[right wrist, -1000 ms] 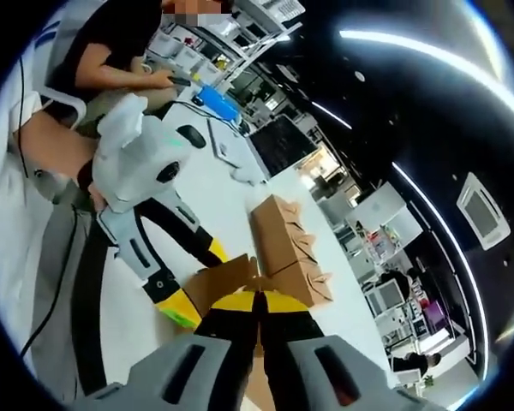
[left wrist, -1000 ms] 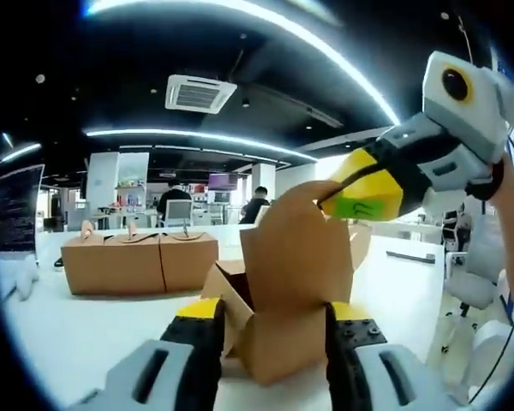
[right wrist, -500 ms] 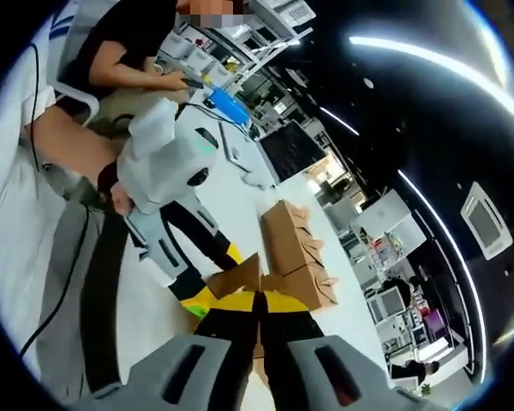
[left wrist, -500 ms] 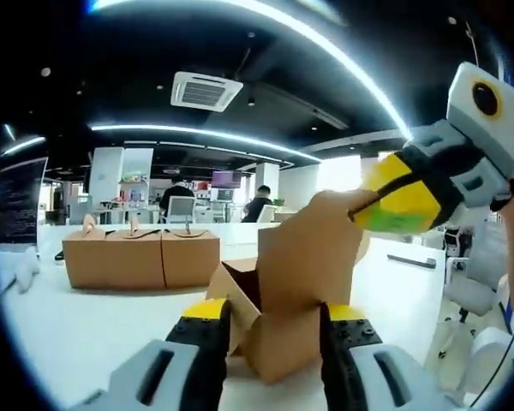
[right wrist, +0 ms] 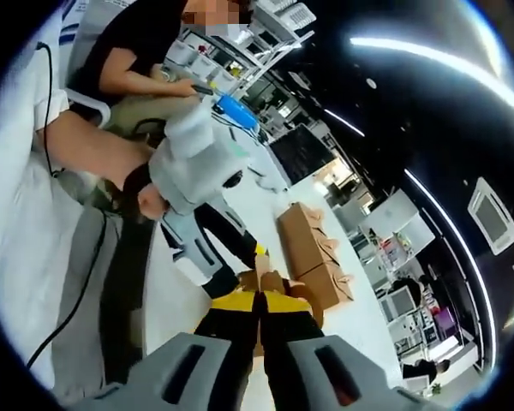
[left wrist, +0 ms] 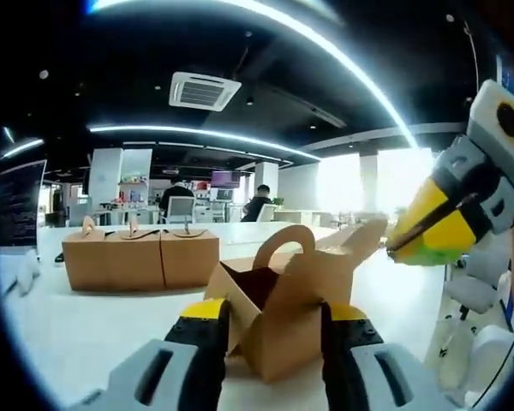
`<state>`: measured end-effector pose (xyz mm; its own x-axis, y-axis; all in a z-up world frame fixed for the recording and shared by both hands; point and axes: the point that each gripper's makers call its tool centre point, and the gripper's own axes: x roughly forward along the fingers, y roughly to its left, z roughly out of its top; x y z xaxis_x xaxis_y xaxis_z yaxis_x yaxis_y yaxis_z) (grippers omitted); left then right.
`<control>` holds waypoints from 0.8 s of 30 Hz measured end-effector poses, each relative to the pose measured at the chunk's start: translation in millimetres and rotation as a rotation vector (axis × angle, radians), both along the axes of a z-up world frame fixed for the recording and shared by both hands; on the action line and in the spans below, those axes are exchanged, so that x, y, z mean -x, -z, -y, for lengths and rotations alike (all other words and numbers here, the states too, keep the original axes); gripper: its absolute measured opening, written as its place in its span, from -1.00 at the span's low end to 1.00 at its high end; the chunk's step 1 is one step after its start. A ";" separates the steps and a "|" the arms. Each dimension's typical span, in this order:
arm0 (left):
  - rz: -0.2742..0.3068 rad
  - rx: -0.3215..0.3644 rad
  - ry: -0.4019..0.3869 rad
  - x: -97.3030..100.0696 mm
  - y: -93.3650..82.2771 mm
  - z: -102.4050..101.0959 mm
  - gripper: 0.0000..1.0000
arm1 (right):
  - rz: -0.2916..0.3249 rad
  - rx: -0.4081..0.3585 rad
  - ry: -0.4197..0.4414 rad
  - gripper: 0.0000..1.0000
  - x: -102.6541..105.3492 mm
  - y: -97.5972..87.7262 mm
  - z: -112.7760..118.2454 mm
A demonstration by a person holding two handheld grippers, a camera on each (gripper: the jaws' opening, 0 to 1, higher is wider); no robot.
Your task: Pick up one paper box from the group, open the paper box, and remove the item inside
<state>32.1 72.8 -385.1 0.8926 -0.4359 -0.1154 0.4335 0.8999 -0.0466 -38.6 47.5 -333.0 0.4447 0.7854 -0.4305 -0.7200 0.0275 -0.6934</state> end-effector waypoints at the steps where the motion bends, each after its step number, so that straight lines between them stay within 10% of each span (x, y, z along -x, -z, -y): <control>1: 0.001 -0.001 0.001 -0.1 0.0 0.0 -0.11 | -0.002 0.002 -0.002 -0.95 1.6 1.6 0.4; 12: -0.025 -0.107 0.131 8.7 10.6 5.4 0.06 | -0.034 -0.002 -0.010 -0.95 11.0 16.2 6.0; 24: -0.041 -0.004 0.317 25.4 -2.1 3.3 0.59 | -0.042 -0.007 -0.022 -0.95 13.2 21.8 7.3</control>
<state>6.7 69.5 -383.0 0.7070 -0.6910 -0.1506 0.6901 0.7206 -0.0668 -51.8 40.2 -354.9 0.4091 0.7978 -0.4429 -0.7490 0.0164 -0.6624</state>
